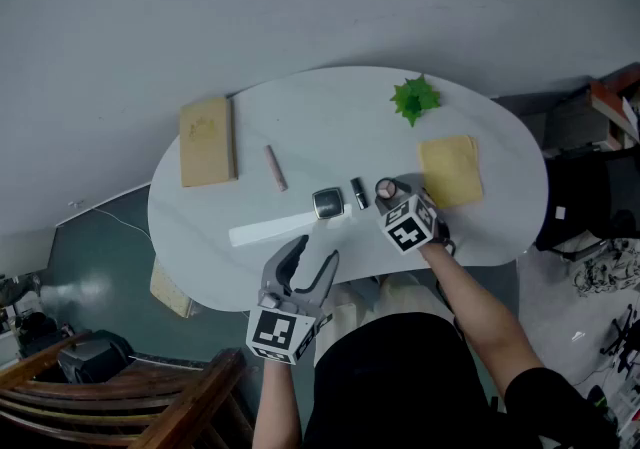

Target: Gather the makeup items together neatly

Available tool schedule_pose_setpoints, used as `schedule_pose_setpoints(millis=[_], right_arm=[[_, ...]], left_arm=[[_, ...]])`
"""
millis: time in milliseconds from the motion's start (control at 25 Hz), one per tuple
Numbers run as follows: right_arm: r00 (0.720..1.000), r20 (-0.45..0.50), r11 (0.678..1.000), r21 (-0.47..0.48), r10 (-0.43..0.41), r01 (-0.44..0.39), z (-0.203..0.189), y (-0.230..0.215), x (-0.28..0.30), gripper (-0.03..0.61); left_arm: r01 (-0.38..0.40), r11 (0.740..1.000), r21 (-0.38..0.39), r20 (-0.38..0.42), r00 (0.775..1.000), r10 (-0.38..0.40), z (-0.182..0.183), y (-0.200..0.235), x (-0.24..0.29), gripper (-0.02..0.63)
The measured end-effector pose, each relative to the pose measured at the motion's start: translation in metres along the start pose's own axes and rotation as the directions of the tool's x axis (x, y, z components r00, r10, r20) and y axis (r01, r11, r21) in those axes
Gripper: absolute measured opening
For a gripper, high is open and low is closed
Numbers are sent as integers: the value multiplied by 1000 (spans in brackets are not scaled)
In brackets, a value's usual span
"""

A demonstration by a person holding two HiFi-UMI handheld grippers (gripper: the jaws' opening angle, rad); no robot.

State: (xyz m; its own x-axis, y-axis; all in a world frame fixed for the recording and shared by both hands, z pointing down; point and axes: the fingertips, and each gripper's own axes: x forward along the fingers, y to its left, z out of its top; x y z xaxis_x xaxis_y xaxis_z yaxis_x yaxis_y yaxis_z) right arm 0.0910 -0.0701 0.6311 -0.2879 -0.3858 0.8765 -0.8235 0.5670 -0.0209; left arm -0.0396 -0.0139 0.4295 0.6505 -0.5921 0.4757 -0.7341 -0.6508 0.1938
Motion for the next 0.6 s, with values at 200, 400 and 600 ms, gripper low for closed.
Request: schedule_pose_setpoints(millis=[200, 400, 600], right_arm=[[1000, 15, 1000, 5, -1, 1, 0, 0, 1, 222], [1000, 24, 1000, 5, 8, -8, -2, 2, -2, 224], [999, 44, 1000, 8, 7, -7, -1, 2, -13, 224]], left_arm=[[-14, 1000, -2, 3, 1000, 14, -2, 1, -2, 216], [-20, 1000, 6, 15, 1000, 20, -5, 2, -5, 216], [-20, 999, -27, 28, 999, 20, -8, -1, -3, 216]])
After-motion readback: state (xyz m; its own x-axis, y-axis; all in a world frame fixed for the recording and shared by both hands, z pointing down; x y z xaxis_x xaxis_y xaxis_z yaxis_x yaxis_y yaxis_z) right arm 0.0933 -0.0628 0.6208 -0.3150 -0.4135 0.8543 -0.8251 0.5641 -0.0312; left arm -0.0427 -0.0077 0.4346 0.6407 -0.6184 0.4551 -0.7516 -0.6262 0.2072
